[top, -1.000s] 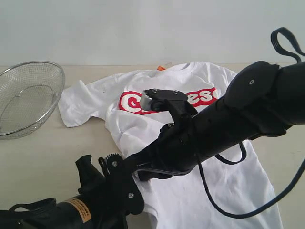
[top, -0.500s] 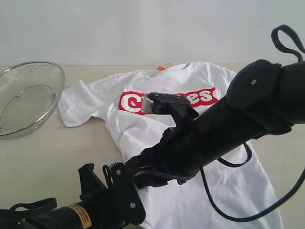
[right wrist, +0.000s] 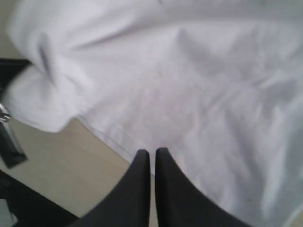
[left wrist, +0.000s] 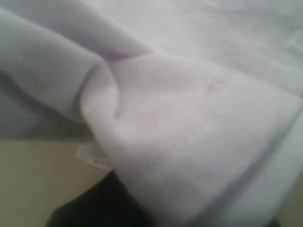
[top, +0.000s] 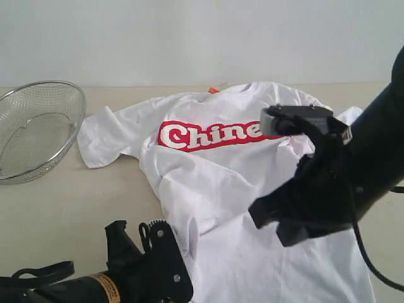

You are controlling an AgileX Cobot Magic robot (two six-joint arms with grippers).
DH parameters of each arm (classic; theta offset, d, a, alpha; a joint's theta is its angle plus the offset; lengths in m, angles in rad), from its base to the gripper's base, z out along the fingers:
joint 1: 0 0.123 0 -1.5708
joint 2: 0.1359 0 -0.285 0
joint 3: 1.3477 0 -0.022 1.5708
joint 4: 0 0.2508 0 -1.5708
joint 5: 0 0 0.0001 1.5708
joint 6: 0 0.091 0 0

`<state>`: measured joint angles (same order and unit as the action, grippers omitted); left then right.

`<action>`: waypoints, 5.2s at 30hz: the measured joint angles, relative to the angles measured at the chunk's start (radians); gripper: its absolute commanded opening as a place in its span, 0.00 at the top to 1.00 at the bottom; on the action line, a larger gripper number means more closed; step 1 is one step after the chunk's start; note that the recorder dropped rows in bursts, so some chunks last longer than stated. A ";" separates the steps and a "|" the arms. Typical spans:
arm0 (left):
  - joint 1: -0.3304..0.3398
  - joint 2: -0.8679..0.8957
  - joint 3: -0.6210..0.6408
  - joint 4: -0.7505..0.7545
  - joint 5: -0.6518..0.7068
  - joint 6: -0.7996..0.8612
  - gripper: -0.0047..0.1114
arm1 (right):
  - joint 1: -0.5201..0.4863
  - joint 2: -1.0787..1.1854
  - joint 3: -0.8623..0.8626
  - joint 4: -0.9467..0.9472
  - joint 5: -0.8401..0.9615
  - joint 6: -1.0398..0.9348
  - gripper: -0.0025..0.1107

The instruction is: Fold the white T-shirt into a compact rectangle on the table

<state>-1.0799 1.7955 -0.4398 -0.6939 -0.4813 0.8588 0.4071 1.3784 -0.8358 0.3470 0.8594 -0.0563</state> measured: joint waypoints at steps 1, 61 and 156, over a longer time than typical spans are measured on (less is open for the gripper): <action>0.000 -0.005 0.000 -0.003 0.006 0.002 0.92 | 0.000 0.000 0.012 -0.026 0.015 0.021 0.98; 0.754 -0.173 -0.109 -0.664 1.054 0.509 0.92 | -0.069 0.288 0.219 -0.214 -0.089 0.137 0.98; 0.709 -0.297 -0.463 0.548 0.925 -0.782 0.92 | -0.071 0.100 0.219 -0.173 -0.177 0.089 0.98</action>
<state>-0.3708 1.4987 -0.9028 -0.1459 0.4437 0.0772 0.3358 1.4788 -0.6170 0.1739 0.6827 0.0328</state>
